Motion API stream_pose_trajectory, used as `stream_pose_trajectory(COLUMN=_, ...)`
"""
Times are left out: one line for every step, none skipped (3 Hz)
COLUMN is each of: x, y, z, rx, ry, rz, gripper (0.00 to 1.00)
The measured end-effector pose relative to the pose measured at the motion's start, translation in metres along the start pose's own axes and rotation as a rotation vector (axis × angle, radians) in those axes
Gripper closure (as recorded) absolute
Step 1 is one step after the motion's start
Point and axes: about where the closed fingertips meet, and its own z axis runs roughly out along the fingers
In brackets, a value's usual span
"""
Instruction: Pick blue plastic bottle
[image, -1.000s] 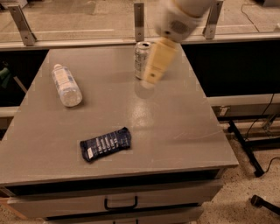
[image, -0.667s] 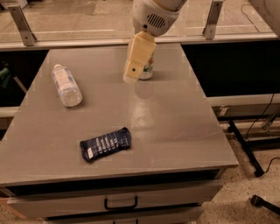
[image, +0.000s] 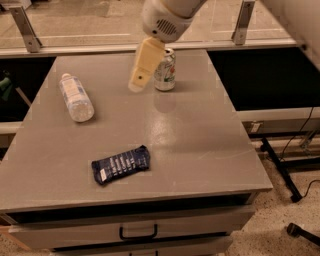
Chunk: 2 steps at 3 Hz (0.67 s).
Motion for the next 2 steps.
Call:
stream_pose_trajectory(x=-0.045, y=-0.022, z=0.055, rx=-0.007, ry=-0.087, rz=0.056, gripper=0.00)
stream_pose_trajectory(x=-0.090, y=-0.032, z=0.105, rx=-0.051, ry=-0.147, rz=0.113, gripper=0.00)
